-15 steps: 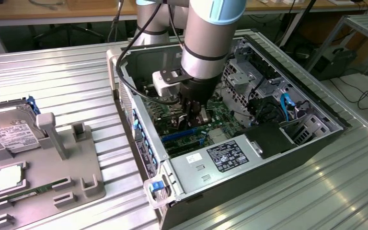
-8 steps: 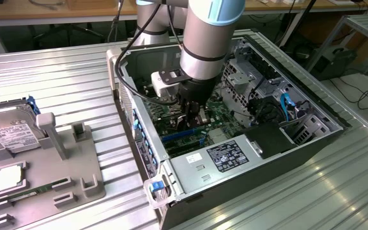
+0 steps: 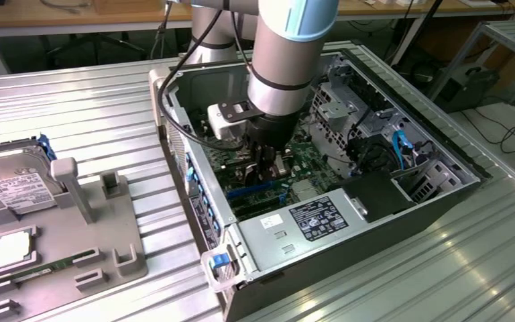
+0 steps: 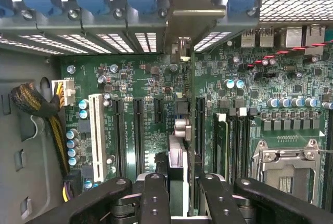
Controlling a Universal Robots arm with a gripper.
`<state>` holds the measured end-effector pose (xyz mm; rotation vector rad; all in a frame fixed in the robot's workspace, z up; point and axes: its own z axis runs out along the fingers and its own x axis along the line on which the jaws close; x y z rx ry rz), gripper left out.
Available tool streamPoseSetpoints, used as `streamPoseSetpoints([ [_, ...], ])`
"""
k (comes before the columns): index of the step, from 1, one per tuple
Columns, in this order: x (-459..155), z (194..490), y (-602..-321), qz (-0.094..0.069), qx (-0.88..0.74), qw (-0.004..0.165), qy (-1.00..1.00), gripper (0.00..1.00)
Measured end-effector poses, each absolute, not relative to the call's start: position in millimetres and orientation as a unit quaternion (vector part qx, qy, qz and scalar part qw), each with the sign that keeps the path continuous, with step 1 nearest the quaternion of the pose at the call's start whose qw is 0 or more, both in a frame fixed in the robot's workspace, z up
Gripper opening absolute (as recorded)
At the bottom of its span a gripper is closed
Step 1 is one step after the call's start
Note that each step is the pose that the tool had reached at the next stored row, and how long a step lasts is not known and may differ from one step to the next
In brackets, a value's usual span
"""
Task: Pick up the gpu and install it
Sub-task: 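Insert the gpu into the slot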
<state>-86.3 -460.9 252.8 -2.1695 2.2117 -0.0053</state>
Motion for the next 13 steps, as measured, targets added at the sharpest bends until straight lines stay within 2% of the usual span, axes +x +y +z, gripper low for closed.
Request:
streamPoseSetpoints([
  [13, -87.0, 248.8, -460.9, -0.001, -0.701, 0.022, 0.713, 0.28],
])
